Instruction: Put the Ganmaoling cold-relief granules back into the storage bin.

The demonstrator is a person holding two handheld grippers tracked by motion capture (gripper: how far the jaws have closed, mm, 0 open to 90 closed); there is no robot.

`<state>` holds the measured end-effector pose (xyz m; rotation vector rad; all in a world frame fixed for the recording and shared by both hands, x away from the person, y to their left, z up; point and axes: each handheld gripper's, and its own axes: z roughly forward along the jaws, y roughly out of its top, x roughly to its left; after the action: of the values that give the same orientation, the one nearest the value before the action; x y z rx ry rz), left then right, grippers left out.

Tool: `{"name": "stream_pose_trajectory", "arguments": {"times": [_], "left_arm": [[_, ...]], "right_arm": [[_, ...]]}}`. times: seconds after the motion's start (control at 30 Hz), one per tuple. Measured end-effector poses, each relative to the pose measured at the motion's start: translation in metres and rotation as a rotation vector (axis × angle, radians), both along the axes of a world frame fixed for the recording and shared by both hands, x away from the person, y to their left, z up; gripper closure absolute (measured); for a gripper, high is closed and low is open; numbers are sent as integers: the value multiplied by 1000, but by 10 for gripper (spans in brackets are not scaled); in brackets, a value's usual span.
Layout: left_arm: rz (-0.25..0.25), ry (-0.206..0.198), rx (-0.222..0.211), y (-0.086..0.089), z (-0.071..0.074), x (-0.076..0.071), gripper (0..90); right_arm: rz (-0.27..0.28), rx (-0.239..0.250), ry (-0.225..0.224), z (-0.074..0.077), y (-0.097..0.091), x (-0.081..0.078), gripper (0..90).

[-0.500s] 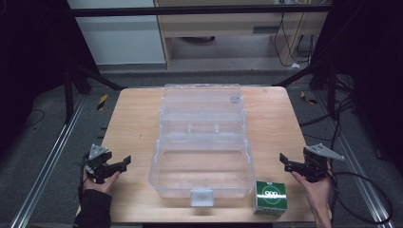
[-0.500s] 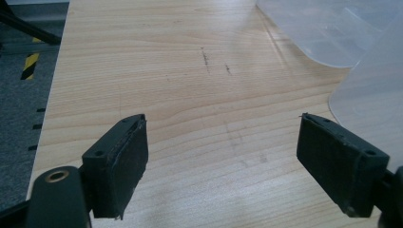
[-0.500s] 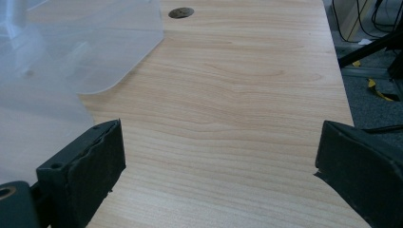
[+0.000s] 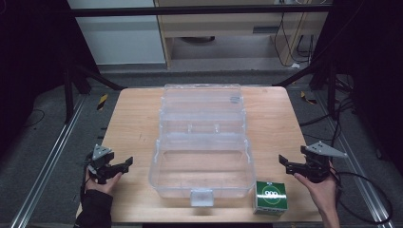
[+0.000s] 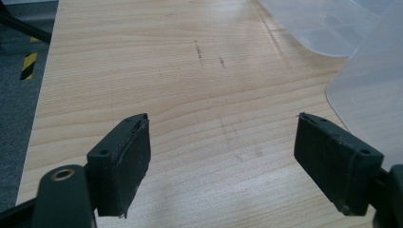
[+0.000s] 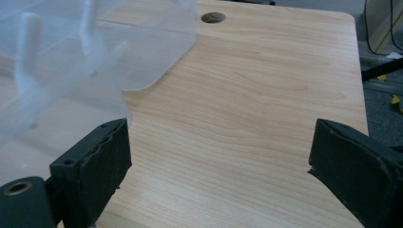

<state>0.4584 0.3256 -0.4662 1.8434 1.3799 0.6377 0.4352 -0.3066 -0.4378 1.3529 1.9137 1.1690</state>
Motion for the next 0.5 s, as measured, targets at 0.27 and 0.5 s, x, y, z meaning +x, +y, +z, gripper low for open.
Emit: {"name": "stream_pose_trajectory", "arguments": {"times": [0.27,0.5], "left_arm": [[0,12,8,-1,-2,1,191],[-4,16,13,-1,-3,1,191]], "right_arm": [[110,-93,3,21,17,-6,63],[189,-129,8,42,29,-12,44]]}}
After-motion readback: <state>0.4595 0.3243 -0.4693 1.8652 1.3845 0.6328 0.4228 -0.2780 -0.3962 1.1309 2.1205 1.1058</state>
